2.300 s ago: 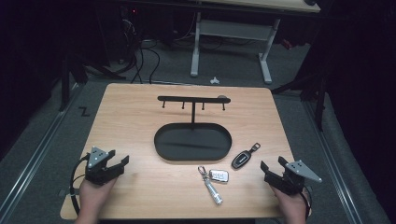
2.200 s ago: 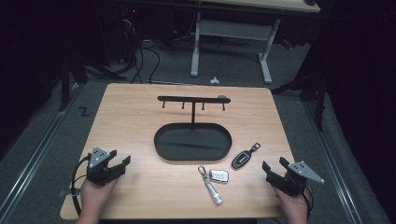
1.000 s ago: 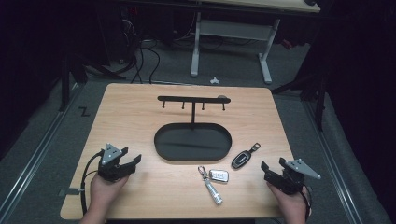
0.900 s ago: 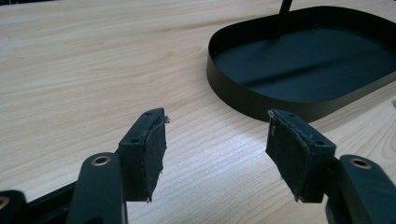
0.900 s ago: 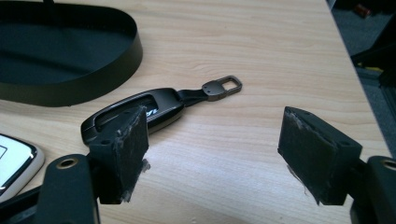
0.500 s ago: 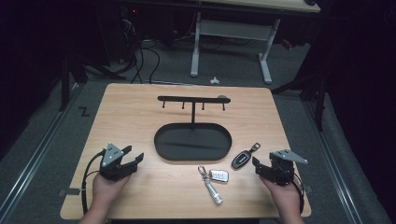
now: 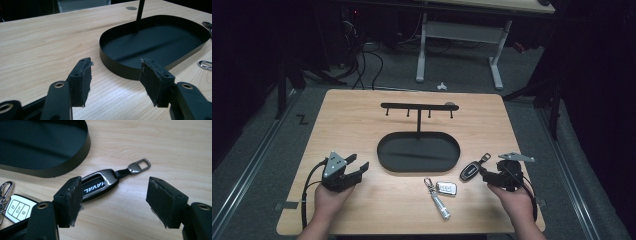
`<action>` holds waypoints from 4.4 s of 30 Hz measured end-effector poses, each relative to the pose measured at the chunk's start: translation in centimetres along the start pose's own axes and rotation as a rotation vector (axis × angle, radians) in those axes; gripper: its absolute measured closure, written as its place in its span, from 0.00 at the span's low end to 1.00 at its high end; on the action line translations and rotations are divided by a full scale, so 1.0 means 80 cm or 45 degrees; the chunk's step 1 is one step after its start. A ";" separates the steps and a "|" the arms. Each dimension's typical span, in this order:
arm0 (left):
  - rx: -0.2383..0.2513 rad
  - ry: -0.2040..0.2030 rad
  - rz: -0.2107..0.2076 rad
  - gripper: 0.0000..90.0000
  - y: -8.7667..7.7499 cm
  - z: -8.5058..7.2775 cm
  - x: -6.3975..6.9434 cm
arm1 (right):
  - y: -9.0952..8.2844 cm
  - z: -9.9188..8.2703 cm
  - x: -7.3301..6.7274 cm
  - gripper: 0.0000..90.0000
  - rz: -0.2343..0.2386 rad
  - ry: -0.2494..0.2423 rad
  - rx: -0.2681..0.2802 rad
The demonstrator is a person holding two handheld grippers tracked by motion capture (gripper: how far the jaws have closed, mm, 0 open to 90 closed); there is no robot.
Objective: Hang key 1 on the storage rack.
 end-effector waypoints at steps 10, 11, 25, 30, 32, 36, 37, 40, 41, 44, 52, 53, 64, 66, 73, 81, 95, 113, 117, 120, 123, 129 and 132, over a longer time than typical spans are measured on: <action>-0.044 0.080 0.007 0.46 -0.002 -0.009 0.006 | 0.023 0.008 0.002 0.34 -0.001 0.066 -0.134; -0.044 0.080 0.007 0.46 -0.002 -0.009 0.006 | 0.026 0.011 0.002 0.34 -0.004 0.067 -0.145; -0.096 0.099 0.032 0.46 -0.008 -0.024 -0.001 | 0.078 0.006 0.021 0.30 -0.002 0.239 -0.228; -0.092 0.103 0.032 0.46 -0.011 -0.025 -0.002 | 0.084 0.010 0.023 0.27 -0.014 0.282 -0.203; -0.093 0.095 0.030 0.46 -0.011 -0.024 -0.004 | 0.088 0.012 0.021 0.27 -0.015 0.287 -0.202; -0.099 0.101 0.027 0.46 -0.010 -0.025 -0.004 | 0.096 0.012 0.018 0.27 -0.026 0.290 -0.219; -0.099 0.106 0.026 0.46 -0.010 -0.026 -0.003 | 0.097 0.012 0.017 0.27 -0.020 0.294 -0.219; -0.098 0.119 0.023 0.45 -0.012 -0.026 -0.002 | 0.097 0.008 0.017 0.27 -0.015 0.282 -0.250; -0.098 0.119 0.023 0.45 -0.012 -0.026 -0.002 | 0.097 0.007 0.018 0.27 -0.018 0.276 -0.259; -0.099 0.121 0.023 0.45 -0.012 -0.026 0.000 | 0.095 0.002 0.017 0.28 -0.019 0.267 -0.282; -0.123 0.150 0.014 0.45 -0.010 -0.030 0.005 | 0.071 -0.013 0.014 0.45 0.005 0.130 -0.329; -0.126 0.153 0.009 0.45 -0.010 -0.031 0.006 | 0.069 -0.015 0.015 0.47 0.008 0.123 -0.334; -0.137 0.175 -0.006 0.45 -0.005 -0.030 0.012 | 0.047 -0.027 0.019 0.48 0.041 0.068 -0.388; -0.136 0.176 -0.008 0.45 -0.004 -0.030 0.013 | 0.045 -0.020 0.017 0.46 0.053 0.048 -0.383; -0.140 0.184 -0.012 0.45 -0.004 -0.030 0.014 | 0.054 0.010 0.017 0.50 0.042 0.040 -0.447; -0.144 0.188 -0.014 0.44 -0.004 -0.030 0.013 | 0.073 0.034 0.028 0.56 -0.025 0.066 -0.594; -0.135 0.176 -0.025 0.44 -0.003 -0.029 0.013 | 0.100 0.036 0.033 0.66 -0.031 0.197 -0.776; -0.135 0.180 -0.032 0.44 -0.003 -0.029 0.015 | 0.104 0.030 0.034 0.88 -0.053 0.140 -0.886; -0.136 0.188 -0.035 0.44 -0.004 -0.029 0.016 | 0.104 0.029 0.032 0.88 -0.054 0.107 -0.889; -0.136 0.184 -0.037 0.44 -0.003 -0.029 0.016 | 0.103 0.028 0.033 0.89 -0.047 0.104 -0.855; -0.138 0.185 -0.042 0.44 -0.003 -0.029 0.016 | 0.102 0.027 0.033 0.89 -0.047 0.098 -0.833; -0.142 0.186 -0.044 0.44 -0.002 -0.030 0.017 | 0.086 0.036 0.029 0.89 -0.034 0.088 -0.813; -0.143 0.188 -0.045 0.44 -0.002 -0.030 0.017 | 0.078 0.040 0.025 0.89 -0.028 0.072 -0.803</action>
Point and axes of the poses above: each handheld gripper's, and its own axes: y roughly forward along the jaws, z roughly out of its top, x roughly to its right, the point moved 7 cm from there along y, roughly forward along the jaws, and after that the axes turned 15 degrees about z, right-handed, at the moved point
